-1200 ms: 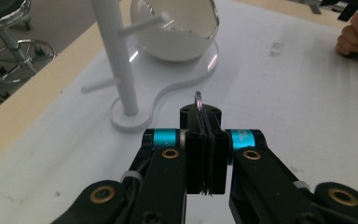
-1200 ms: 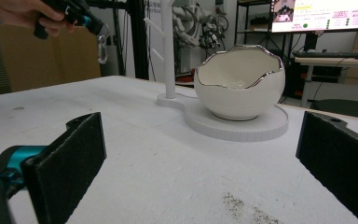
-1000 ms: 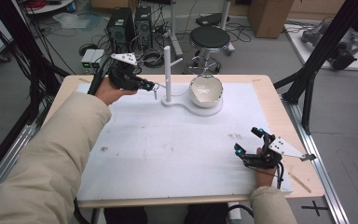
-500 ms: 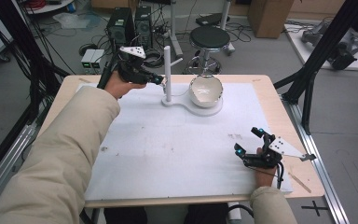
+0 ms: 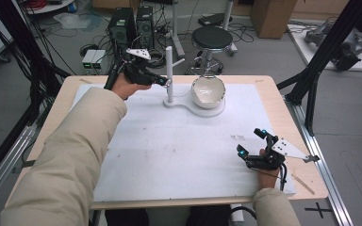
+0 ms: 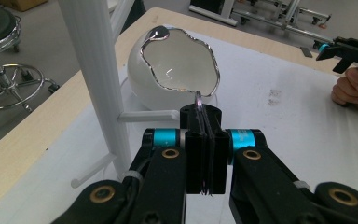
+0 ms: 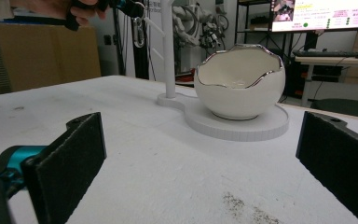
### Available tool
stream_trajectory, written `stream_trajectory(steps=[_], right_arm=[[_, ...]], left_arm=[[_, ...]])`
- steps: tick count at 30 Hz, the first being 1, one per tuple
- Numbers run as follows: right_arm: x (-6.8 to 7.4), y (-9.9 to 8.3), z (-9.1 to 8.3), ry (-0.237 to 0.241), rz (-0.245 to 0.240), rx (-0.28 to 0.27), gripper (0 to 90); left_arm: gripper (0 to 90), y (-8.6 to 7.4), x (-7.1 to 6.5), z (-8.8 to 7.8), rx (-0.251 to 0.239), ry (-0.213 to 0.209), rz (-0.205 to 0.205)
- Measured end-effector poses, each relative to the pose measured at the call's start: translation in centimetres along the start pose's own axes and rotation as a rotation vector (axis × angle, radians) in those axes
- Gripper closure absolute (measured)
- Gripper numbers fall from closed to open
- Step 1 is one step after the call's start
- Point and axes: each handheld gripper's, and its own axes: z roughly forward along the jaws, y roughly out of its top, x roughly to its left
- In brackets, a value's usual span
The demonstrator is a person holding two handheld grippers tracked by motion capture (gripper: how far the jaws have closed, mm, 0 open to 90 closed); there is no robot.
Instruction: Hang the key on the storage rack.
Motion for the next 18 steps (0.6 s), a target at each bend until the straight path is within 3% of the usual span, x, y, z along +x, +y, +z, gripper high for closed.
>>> stream_trajectory(steps=[18], right_arm=[[0.0, 0.0, 0.0, -0.002, 0.008, 0.004, 0.5]], left_arm=[[88.4, -0.9, 1.4, 0.9, -0.009, 0.026, -0.04]])
